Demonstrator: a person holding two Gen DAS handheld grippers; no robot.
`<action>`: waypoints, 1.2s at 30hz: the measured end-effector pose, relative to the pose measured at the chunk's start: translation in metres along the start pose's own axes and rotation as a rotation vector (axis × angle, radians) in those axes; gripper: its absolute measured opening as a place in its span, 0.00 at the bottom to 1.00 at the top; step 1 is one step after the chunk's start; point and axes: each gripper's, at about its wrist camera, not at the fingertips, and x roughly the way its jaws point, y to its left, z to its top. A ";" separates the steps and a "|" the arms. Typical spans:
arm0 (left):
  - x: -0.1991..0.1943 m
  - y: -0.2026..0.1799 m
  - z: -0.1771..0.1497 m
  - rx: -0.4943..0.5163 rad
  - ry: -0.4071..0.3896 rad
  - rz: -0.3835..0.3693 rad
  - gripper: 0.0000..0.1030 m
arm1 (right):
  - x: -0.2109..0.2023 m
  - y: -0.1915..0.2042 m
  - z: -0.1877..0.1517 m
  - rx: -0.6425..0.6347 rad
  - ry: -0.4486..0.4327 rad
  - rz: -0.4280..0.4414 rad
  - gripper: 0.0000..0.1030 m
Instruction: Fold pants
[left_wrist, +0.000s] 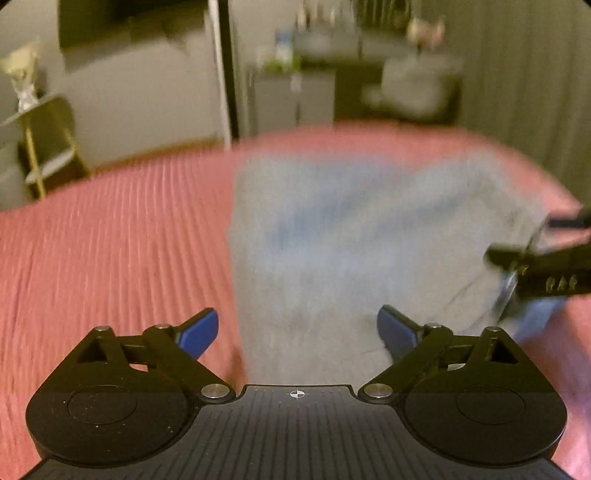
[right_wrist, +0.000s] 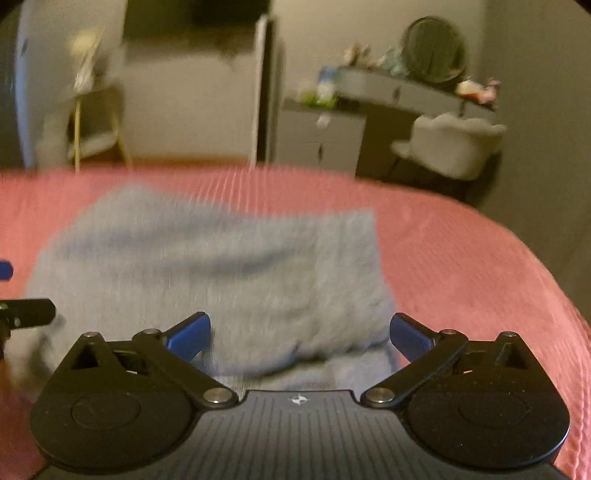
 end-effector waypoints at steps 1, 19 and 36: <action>0.000 0.008 -0.007 -0.038 0.017 0.003 0.95 | 0.005 0.004 -0.005 -0.039 0.035 -0.040 1.00; 0.001 -0.003 -0.070 -0.004 0.221 0.312 0.95 | -0.030 0.025 -0.043 0.061 0.099 -0.181 1.00; -0.100 -0.079 -0.130 -0.116 0.305 0.115 0.97 | -0.103 0.046 -0.116 0.075 0.411 -0.056 1.00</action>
